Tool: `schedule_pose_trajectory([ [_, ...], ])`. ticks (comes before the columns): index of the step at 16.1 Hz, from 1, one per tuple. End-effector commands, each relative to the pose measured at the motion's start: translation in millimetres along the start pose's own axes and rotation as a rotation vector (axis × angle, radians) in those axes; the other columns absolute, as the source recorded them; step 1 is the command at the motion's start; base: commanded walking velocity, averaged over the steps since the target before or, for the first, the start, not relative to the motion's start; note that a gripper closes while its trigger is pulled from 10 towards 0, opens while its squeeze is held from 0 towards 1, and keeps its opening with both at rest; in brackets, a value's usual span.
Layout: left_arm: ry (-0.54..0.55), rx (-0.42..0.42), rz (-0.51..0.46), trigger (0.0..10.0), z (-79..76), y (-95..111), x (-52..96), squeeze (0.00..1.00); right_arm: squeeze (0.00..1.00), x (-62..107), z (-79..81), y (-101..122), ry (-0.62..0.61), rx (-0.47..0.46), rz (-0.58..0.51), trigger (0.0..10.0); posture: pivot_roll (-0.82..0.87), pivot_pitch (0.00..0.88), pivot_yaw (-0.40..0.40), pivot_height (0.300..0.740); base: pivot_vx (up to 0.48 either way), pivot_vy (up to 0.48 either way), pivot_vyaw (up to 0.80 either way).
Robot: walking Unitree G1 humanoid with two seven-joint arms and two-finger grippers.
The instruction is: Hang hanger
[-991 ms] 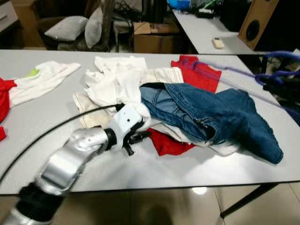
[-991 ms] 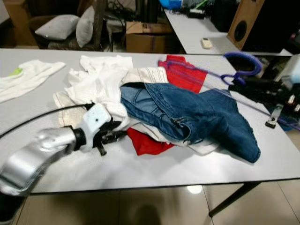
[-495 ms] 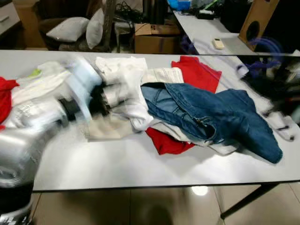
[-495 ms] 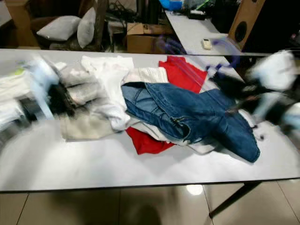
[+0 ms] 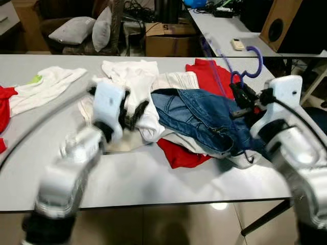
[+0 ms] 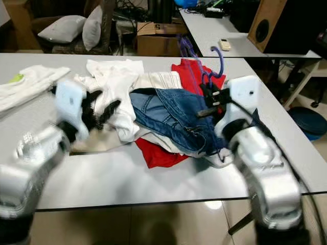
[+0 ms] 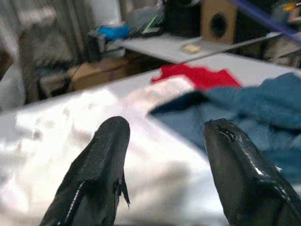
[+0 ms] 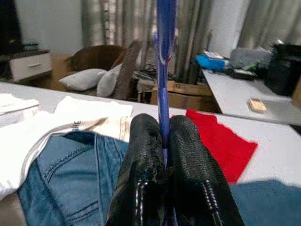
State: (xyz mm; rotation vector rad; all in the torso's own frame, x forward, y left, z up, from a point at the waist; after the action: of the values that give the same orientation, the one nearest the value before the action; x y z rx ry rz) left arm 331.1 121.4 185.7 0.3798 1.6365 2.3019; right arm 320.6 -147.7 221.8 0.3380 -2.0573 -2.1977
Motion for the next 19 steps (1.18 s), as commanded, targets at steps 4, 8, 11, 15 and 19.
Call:
schedule_pose_trajectory([
  [4, 0.134, -0.028, 0.035, 10.0, 15.2, -6.6, 4.3, 0.0, 0.0, -1.1, 8.3, -2.2, -0.068, -0.064, -0.03, 10.0, 0.04, 0.0, -0.011, 0.74, 0.0, 0.393, 0.0],
  [8, 0.154, -0.06, 0.046, 10.0, 15.0, -8.7, -1.9, 0.0, 0.0, -2.2, 11.3, -14.4, -0.088, -0.113, -0.005, 10.0, 0.04, 0.0, -0.027, 0.74, 0.0, 0.402, 0.0],
  [11, 0.137, -0.057, 0.03, 10.0, 5.2, -3.8, -10.1, 0.0, 0.0, -3.4, 14.7, -17.6, -0.066, -0.082, 0.01, 10.0, 0.04, 0.0, -0.023, 0.74, 0.0, 0.399, 0.0],
  [15, 0.093, -0.07, 0.035, 10.0, -5.5, -2.1, -16.2, 0.0, 0.0, -6.4, 9.2, -16.4, -0.124, -0.089, -0.002, 10.0, 0.04, 0.016, -0.004, 0.74, 0.0, 0.389, 0.0],
  [19, 0.09, -0.074, 0.033, 10.0, -3.6, 2.3, -22.0, 0.0, 0.0, -8.4, 8.9, -7.1, -0.117, -0.045, -0.023, 10.0, 0.04, 0.048, 0.022, 0.74, 0.0, 0.382, 0.0],
])
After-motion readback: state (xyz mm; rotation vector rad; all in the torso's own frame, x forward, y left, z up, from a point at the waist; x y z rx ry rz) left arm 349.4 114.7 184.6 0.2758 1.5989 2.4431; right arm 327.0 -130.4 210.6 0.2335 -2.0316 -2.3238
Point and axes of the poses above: a point about 5 cm out from each wrist's last joint towards the gripper, its own x axis pointing back from the gripper into the wrist, its own y axis along the axis of the wrist's last joint, z = x × y, the point moved 6 cm from there along -x, pointing out of the wrist towards the gripper, and after that the axes turned 10 degrees about -x, right-handed, at the moved point
